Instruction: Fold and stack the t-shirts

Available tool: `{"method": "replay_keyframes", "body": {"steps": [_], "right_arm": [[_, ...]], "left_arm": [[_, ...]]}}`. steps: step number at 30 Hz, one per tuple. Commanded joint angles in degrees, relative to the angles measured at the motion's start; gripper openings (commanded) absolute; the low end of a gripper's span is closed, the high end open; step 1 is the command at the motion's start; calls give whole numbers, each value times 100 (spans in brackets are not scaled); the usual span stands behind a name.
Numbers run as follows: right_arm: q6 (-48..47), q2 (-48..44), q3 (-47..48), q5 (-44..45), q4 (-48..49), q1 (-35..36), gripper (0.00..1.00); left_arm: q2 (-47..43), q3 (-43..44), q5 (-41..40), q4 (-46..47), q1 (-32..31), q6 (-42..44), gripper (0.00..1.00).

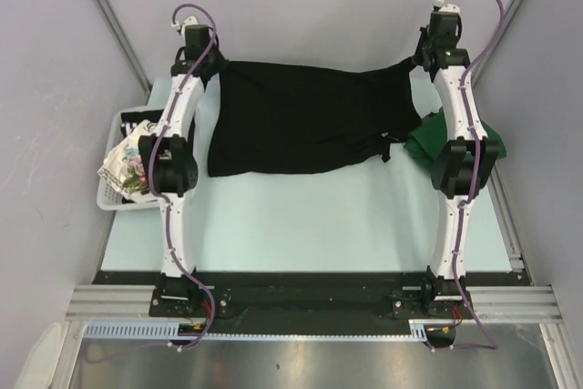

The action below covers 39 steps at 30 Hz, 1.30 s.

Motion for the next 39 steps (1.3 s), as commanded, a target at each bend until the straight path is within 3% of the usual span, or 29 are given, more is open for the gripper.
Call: {"method": "replay_keyframes", "body": {"steps": [1,8,13,15,19,20,24,26,27,29,34,39], "right_arm": [[470,234,731,-533,450,-51,0],[602,15,1337,-1043,890,-236,0],[435,-1056,1444,-1237,829,-297,0],[400,-1443,1086,-1298,654,-332,0],[373,-3004,-308,-1149,329,-385,0],[478,-3331,-645,-914,232,-394,0],[986,-4790,-2499,-508,-32,-403,0],[1199,-5483,-3440,-124,-416,-132,0],[1313,-5696,-3696,10,-576,52,0],[1593,-6161,-4240,99,-1345,142,0],[2631,-6910,-5024,-382,-2939,19,0],[2790,-7244,-5595,-954,-4549,-51,0]], "left_arm": [[-102,513,-153,797,78,-336,0],[-768,556,-452,991,122,67,0],[-1822,522,-751,860,140,779,0],[-2568,84,-786,780,201,981,0],[-4299,-1961,-602,956,377,1245,0],[-4703,-2897,-567,965,377,1315,0],[-6827,-5214,-1188,702,255,967,0],[-7306,-6135,-1951,386,-262,1025,0],[-7726,-6358,-2060,272,-848,1017,0],[-8150,-6806,-1895,-375,-1160,555,0],[-9283,-7063,-1262,-2800,-1196,-713,0],[-9857,-6520,-1445,-4368,-1196,-741,0]]}}
